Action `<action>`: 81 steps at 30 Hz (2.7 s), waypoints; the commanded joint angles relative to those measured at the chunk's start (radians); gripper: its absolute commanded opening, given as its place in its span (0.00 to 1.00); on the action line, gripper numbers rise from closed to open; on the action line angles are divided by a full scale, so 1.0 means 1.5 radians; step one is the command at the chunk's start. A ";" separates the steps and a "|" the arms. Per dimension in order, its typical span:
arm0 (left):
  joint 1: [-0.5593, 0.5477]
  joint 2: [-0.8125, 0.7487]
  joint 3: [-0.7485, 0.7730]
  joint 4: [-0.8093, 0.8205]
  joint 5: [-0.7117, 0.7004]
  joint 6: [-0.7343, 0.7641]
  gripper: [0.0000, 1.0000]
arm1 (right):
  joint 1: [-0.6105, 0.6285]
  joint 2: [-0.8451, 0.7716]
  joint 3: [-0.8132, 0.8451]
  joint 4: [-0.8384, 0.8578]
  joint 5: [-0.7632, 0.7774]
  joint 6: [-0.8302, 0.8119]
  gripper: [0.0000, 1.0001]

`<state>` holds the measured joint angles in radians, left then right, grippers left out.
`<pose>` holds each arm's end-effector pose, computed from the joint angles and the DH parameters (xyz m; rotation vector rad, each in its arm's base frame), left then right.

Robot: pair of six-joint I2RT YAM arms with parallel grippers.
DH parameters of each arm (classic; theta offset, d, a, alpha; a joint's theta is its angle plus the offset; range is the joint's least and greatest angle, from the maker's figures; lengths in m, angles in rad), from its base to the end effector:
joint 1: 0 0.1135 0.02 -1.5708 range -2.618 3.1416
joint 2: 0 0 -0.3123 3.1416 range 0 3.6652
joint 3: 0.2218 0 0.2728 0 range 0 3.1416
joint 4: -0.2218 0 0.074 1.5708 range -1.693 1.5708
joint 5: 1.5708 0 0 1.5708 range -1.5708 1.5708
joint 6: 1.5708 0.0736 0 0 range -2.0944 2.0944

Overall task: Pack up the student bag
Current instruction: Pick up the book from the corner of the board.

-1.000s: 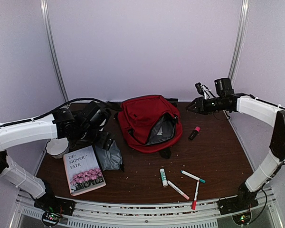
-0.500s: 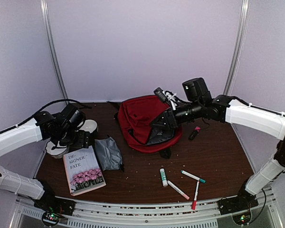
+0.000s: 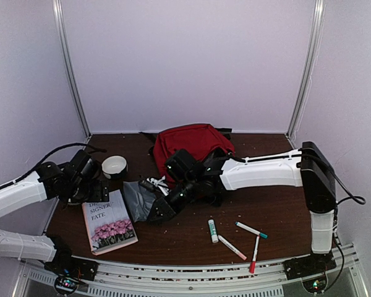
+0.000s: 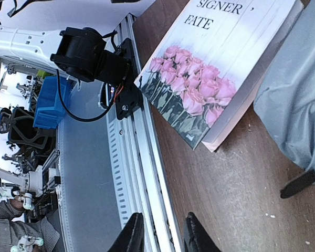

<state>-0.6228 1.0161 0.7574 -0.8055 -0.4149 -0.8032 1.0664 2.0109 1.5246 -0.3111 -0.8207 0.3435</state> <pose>0.1771 -0.0907 0.2453 -0.3601 2.4725 -0.0252 0.1960 0.4665 0.2359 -1.3648 2.2936 1.5643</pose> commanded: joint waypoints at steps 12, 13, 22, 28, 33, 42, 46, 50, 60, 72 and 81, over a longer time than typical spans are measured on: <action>0.006 -0.029 -0.084 0.046 0.036 -0.039 0.91 | 0.017 0.199 0.180 -0.018 -0.058 0.083 0.38; 0.005 -0.028 -0.087 0.047 0.036 -0.039 0.91 | 0.020 0.208 0.190 -0.017 -0.062 0.086 0.42; 0.006 -0.026 -0.081 0.052 0.032 -0.029 0.91 | 0.028 0.284 0.253 0.009 -0.075 0.153 0.46; 0.006 -0.032 -0.087 0.050 0.030 -0.030 0.91 | 0.038 0.301 0.270 0.014 -0.078 0.165 0.42; 0.006 -0.037 -0.093 0.050 0.032 -0.032 0.91 | 0.038 0.307 0.263 0.050 -0.097 0.192 0.30; 0.005 -0.048 -0.099 0.045 0.027 -0.032 0.91 | 0.039 0.314 0.254 0.131 -0.135 0.251 0.13; 0.006 -0.057 -0.095 0.034 0.021 -0.032 0.91 | 0.039 0.312 0.250 0.164 -0.151 0.275 0.03; 0.006 -0.082 -0.057 -0.017 0.003 -0.032 0.91 | 0.039 0.301 0.238 0.212 -0.169 0.307 0.00; 0.006 -0.216 0.141 -0.095 -0.028 0.042 0.87 | 0.035 0.218 0.222 0.214 -0.169 0.284 0.00; 0.006 -0.208 0.293 -0.076 0.006 0.142 0.87 | -0.021 0.112 0.222 0.180 -0.166 0.255 0.00; 0.005 -0.221 0.147 0.188 0.133 0.114 0.98 | -0.154 -0.044 0.103 0.185 -0.163 0.213 0.00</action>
<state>-0.6209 0.6781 1.0973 -0.7883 -0.3485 -0.6113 0.9188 2.0876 1.7668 -0.0639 -1.0588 0.7235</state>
